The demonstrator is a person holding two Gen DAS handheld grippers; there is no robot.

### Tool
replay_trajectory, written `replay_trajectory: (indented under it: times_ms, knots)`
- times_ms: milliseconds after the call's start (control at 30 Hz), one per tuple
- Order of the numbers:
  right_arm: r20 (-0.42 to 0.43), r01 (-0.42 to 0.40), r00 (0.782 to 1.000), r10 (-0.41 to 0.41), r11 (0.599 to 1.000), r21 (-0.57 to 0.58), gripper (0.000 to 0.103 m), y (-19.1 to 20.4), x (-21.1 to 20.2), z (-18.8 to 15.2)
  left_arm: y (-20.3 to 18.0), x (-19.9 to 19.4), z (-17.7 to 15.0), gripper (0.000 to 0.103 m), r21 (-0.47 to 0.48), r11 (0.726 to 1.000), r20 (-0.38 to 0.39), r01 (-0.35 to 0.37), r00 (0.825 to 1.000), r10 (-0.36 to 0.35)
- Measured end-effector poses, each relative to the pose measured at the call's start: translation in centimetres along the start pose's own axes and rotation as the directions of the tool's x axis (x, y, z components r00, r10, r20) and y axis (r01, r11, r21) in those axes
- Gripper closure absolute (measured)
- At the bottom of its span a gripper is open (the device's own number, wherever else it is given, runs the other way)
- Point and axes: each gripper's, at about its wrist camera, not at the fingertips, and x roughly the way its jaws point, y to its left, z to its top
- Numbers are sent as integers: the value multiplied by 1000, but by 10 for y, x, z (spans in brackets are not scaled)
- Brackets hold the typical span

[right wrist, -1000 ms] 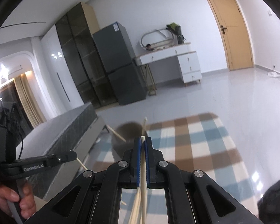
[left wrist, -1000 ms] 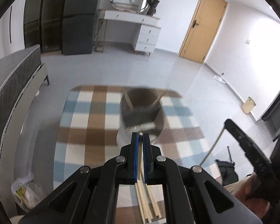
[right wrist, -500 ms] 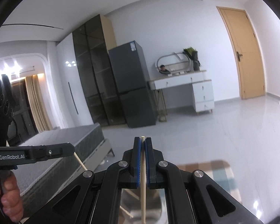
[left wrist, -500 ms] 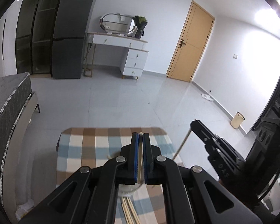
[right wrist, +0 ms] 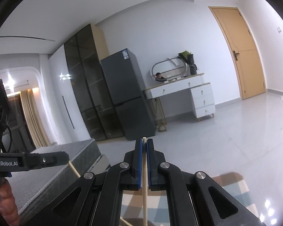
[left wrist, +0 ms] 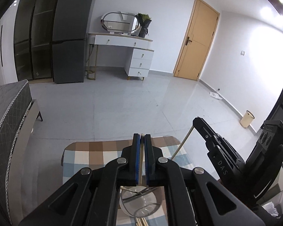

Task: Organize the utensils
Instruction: 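Raise the chopsticks over the holder and release them inside with both tools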

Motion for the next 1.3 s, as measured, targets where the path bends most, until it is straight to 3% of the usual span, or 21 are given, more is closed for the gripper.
replay_trajectory:
  times_ms: [933,1133,1300]
  knots:
    - [-75,-60,996,52,993,-105,99,-3,6,-44,-3,32,-14,103,-8,1000,-106,19,994,-20]
    - [-139,-84,988,69,990,-110,99,-6,6,-52,-3,46,-21,103,-31,998,-164,56,985,-60]
    - [-230,-119,968,97,990,-80,95,-15,-3,-67,-4,47,-27,102,-41,997,-214,67,974,-74]
